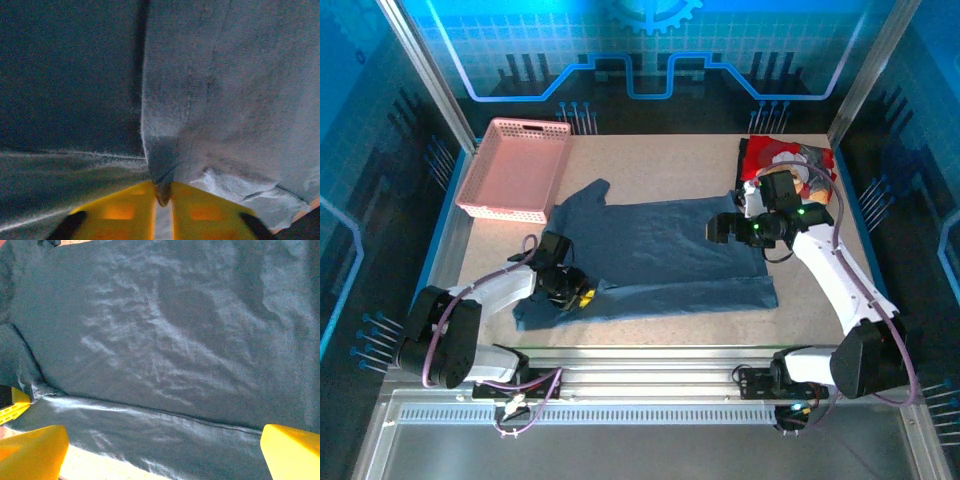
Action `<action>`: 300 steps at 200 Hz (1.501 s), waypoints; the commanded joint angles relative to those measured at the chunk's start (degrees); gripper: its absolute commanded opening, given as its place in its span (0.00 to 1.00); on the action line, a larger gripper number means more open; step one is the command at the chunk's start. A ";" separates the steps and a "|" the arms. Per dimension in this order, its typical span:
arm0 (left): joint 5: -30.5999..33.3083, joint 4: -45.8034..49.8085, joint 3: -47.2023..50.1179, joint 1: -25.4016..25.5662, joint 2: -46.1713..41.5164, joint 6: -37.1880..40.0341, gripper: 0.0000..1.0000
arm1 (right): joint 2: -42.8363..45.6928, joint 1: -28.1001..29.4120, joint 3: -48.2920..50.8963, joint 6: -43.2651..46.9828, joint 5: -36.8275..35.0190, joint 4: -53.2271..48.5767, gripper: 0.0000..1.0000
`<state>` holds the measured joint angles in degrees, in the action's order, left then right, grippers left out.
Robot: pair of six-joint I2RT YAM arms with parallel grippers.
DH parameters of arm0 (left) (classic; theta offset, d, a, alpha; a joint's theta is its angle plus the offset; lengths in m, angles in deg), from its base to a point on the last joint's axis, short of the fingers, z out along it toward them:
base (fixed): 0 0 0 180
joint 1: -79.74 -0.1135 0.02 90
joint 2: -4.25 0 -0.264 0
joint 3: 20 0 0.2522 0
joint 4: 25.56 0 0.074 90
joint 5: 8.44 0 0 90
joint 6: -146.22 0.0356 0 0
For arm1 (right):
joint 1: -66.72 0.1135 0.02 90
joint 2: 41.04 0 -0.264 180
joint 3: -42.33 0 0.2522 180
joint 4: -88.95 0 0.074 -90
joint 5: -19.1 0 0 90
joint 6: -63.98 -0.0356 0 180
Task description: Fold and stack the t-shirts
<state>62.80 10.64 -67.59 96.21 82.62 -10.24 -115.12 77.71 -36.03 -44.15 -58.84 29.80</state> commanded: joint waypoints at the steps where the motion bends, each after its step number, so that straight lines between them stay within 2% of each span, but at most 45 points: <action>1: 0.22 0.32 -0.97 0.58 0.32 -0.13 0.04 | 1.35 0.50 0.28 1.17 0.05 -0.84 1.00; 20: 0.57 0.33 -1.64 0.83 0.33 0.33 0.00 | 1.23 0.45 0.26 1.43 0.16 -0.77 1.00; 69: 2.16 3.37 -11.75 1.11 7.48 6.72 0.00 | 0.63 0.36 0.53 1.61 1.13 -0.15 1.00; 129: 2.24 10.01 -32.57 2.11 25.87 19.33 0.00 | -0.31 0.26 1.31 1.52 2.29 0.47 1.00; 149: 4.69 12.94 -38.44 2.49 29.68 21.89 0.11 | -0.82 0.26 1.58 1.21 3.25 0.81 1.00; 174: 7.50 14.10 -41.96 2.52 30.43 22.66 0.46 | -0.94 0.44 2.02 0.82 4.29 1.15 1.00; 195: 9.78 12.22 -42.19 2.51 27.45 21.86 0.67 | -1.01 0.62 2.55 0.74 4.60 1.51 1.00; 199: 10.05 12.11 -42.28 2.52 26.75 21.73 0.75 | -1.06 0.63 2.48 0.66 4.64 1.53 1.00; 221: 13.23 14.50 -42.78 2.43 22.14 21.39 0.82 | -1.93 1.04 2.28 0.51 5.32 1.92 1.00; 248: 16.74 17.69 -38.54 2.17 15.53 20.46 0.84 | -3.99 1.63 1.93 -0.16 3.28 0.92 1.00; 272: 17.56 17.88 -29.55 2.12 10.42 18.18 0.82 | -7.26 1.76 3.14 -2.72 2.70 0.74 1.00; 283: 17.44 16.89 -25.01 2.14 8.85 16.81 0.77 | -9.62 1.85 3.83 -4.23 1.64 0.65 0.97; 300: 18.07 14.44 -19.25 2.03 6.69 15.32 0.63 | -13.34 1.85 5.55 -7.45 -0.84 1.90 0.88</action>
<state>78.60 24.10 -94.65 98.33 90.37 7.79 -123.99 78.76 -33.21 -46.66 -56.44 31.37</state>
